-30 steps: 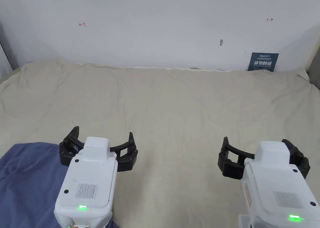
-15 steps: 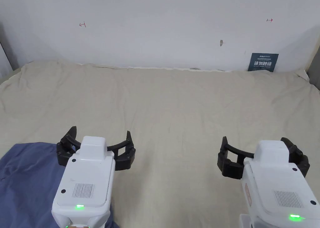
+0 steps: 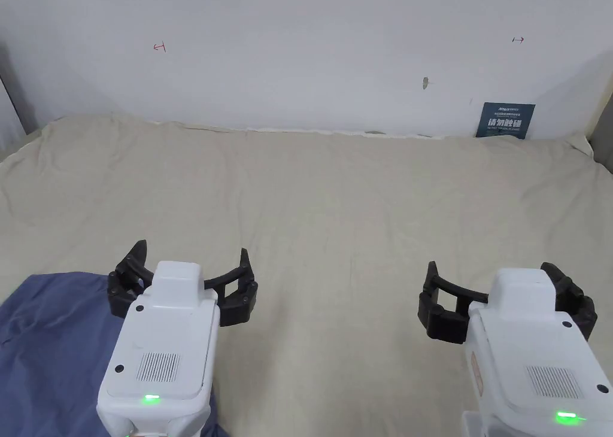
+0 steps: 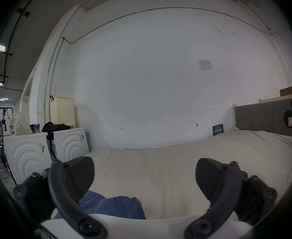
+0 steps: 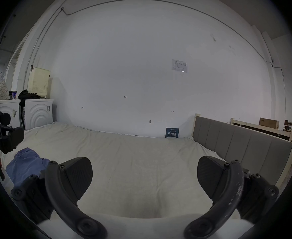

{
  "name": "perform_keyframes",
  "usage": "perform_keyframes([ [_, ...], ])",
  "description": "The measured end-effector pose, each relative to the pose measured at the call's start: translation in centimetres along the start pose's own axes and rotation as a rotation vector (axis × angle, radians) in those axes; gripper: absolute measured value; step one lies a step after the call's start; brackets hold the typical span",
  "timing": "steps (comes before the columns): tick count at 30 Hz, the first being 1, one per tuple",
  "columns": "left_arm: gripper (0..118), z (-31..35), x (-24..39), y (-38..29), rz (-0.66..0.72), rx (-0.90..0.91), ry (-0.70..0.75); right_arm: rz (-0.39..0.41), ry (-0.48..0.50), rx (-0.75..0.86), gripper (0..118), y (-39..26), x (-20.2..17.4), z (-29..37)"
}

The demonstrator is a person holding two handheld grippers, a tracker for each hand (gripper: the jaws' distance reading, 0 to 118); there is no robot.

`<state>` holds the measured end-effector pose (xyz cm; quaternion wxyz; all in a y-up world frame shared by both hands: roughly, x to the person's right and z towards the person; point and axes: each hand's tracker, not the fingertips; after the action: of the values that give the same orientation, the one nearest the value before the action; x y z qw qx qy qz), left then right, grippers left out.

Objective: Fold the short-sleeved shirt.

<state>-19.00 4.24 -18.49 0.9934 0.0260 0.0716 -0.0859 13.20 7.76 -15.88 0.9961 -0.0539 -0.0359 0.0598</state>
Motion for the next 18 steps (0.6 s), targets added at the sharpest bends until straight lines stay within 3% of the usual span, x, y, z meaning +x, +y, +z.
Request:
perform_keyframes([
  [1, 110, 0.1, 0.0, 0.1, 0.003, 0.000, -0.002, 0.000, -0.001, -0.003, 118, 0.1, 0.0, 0.0],
  [3, 76, 0.3, 0.0, 0.3, 0.011, -0.001, -0.013, -0.004, 0.008, -0.006, 88, 0.2, 0.1, 0.2],
  [4, 52, 0.4, 0.0, 0.3, 0.017, -0.003, -0.024, -0.008, 0.013, -0.006, 64, 0.3, 0.1, 0.3],
  [5, 17, 0.4, 0.0, 0.4, 0.023, -0.004, -0.032, -0.011, 0.012, -0.007, 25, 0.4, 0.1, 0.3],
  [6, 1, 0.4, 0.0, 0.4, 0.028, -0.009, -0.042, -0.009, 0.011, -0.009, 5, 0.5, 0.0, 0.2],
  [12, 0, 0.3, -0.4, 0.9, 0.041, -0.032, -0.049, 0.008, 0.013, -0.019, 1, 0.6, -0.2, 0.0],
  [18, 0, 1.0, -3.9, 0.2, 0.047, -0.049, 0.023, 0.012, 0.091, -0.030, 1, 0.8, -2.7, -1.3],
])
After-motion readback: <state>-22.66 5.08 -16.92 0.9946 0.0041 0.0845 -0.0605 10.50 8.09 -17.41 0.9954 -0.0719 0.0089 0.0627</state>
